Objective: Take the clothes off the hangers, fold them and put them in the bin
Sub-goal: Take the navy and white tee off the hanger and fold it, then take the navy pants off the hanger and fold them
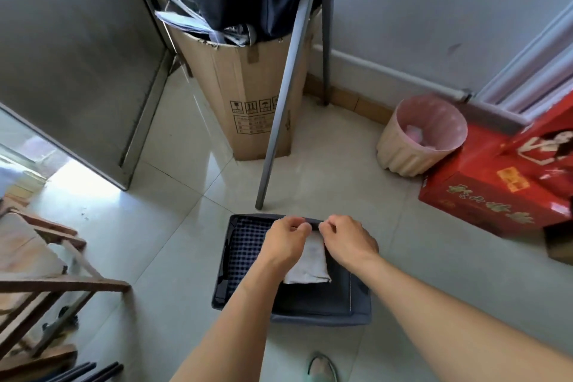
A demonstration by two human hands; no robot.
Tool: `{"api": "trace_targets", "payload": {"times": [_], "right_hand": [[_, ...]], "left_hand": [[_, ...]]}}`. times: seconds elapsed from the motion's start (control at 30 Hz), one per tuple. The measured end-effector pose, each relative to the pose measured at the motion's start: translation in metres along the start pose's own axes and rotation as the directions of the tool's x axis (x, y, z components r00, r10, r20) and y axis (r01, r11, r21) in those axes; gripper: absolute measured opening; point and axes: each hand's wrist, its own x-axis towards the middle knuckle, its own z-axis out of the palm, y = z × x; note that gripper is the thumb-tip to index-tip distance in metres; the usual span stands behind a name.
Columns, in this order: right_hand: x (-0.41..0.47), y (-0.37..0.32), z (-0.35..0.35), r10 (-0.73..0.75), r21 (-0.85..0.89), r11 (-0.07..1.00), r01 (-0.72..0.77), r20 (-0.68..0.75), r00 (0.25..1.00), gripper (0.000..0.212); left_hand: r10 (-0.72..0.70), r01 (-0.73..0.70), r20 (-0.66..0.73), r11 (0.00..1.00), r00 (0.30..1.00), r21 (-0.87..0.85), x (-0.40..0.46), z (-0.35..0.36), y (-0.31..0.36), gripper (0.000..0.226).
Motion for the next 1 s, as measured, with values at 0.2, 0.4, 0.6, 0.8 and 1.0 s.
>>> {"api": "trace_targets", "payload": {"times": [0.2, 0.4, 0.6, 0.8, 1.0], "right_hand": [[-0.06, -0.01, -0.063, 0.032, 0.31, 0.951, -0.003, -0.09, 0.995, 0.031], [-0.142, -0.01, -0.127, 0.053, 0.472, 0.881, 0.045, -0.193, 0.98, 0.036], [-0.228, 0.005, -0.19, 0.072, 0.55, 0.819, 0.162, -0.378, 0.923, 0.027], [-0.304, 0.043, -0.257, 0.137, 0.602, 0.773, 0.2, -0.466, 0.874, 0.024], [-0.362, 0.099, -0.304, 0.223, 0.605, 0.758, 0.244, -0.592, 0.774, 0.024]], "left_hand": [[0.096, -0.099, -0.025, 0.983, 0.995, -0.156, -0.076, -0.006, 0.056, 0.028], [0.191, -0.183, 0.035, 0.97, 0.981, -0.161, -0.16, -0.012, 0.12, 0.024], [0.417, -0.416, 0.139, 0.909, 0.898, -0.038, -0.233, 0.003, 0.186, 0.022], [0.528, -0.545, 0.307, 0.838, 0.792, -0.033, -0.308, 0.038, 0.248, 0.015], [0.572, -0.617, 0.463, 0.785, 0.677, -0.067, -0.366, 0.086, 0.281, 0.014]]}}
